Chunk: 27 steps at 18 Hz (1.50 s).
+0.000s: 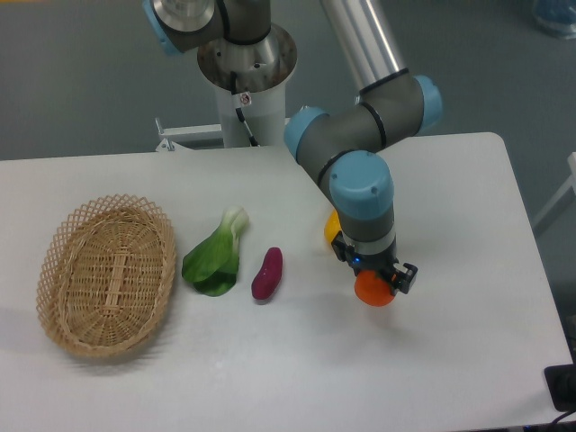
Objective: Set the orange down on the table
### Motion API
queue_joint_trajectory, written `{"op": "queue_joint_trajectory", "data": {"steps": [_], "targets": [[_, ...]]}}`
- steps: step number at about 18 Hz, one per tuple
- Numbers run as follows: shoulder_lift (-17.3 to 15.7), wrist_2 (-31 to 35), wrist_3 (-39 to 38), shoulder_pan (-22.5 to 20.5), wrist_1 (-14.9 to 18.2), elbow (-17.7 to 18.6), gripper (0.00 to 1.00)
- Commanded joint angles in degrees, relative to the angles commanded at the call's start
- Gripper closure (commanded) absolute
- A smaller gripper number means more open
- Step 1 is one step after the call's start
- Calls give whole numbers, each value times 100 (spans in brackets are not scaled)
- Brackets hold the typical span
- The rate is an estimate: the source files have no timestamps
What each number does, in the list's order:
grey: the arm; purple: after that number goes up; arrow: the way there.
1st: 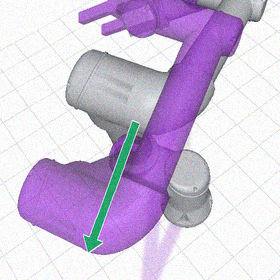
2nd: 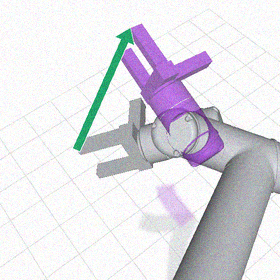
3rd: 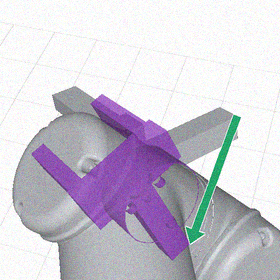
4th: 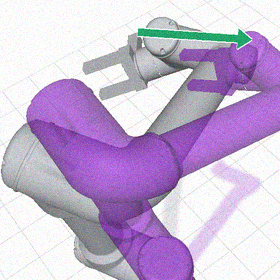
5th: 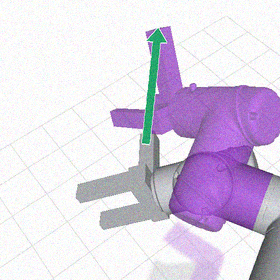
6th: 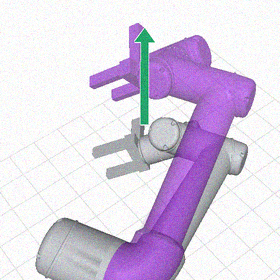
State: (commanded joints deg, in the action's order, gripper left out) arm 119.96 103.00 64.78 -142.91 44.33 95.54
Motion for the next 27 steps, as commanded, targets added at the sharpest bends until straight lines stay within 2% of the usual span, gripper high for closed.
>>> {"op": "queue_joint_trajectory", "data": {"steps": [3, 5, 9, 12, 15, 17, 19, 22, 27], "targets": [[36, 54, -35, 35, -91, 97, 36], [89, 54, -97, 61, -100, 88, 27], [89, 54, -167, 62, -143, 70, 16], [80, 45, -273, 97, -161, 26, 2], [19, 1, -316, 114, -161, 44, 0], [1, -104, -779, 114, -170, -8, 0], [-8, -209, -905, 114, -205, -122, 0], [-183, -710, -1327, 97, -319, -167, 0], [-376, -790, -1556, 97, -346, -141, 0]]}}
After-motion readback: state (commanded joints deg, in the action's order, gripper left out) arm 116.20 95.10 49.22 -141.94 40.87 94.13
